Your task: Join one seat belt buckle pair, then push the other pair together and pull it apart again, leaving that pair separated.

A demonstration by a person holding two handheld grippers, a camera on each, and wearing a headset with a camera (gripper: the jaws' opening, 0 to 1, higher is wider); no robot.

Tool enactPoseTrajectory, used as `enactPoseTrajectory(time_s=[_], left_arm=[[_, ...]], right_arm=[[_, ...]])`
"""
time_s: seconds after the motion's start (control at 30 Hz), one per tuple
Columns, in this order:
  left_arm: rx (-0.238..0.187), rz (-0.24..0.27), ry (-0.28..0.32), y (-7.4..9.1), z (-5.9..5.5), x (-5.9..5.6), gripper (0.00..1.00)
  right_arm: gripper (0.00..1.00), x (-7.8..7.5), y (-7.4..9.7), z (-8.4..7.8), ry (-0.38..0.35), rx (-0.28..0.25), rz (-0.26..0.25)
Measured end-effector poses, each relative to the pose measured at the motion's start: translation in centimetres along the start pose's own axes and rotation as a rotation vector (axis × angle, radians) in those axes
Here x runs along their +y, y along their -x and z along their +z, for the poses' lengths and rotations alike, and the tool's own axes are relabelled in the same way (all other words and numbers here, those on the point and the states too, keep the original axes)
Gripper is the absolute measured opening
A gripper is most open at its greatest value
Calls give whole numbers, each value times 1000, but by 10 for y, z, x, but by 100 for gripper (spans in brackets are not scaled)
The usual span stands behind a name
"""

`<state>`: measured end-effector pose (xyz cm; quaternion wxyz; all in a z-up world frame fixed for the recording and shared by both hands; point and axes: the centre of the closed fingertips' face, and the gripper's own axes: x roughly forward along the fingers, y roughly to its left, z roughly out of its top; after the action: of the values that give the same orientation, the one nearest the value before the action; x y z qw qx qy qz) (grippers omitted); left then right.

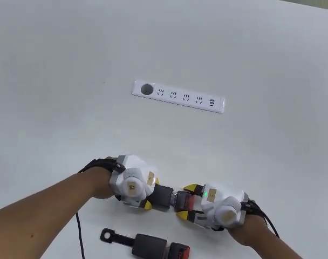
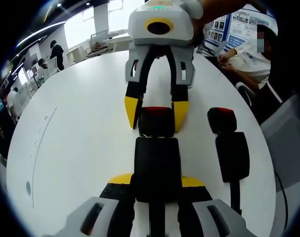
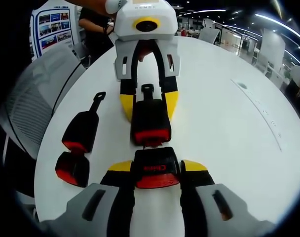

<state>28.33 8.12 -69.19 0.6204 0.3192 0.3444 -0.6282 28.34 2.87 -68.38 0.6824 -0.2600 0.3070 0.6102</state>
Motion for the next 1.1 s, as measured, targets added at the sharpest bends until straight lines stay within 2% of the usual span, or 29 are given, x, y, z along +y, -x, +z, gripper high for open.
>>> enactPoseTrajectory(time_s=[0.5, 1.1], left_arm=[[4, -6, -10, -2, 0, 0, 33], [-3, -6, -7, -3, -2, 0, 33]], right_arm=[[34, -1, 10, -11, 2, -7, 4], [34, -6, 32, -39, -13, -13, 2]])
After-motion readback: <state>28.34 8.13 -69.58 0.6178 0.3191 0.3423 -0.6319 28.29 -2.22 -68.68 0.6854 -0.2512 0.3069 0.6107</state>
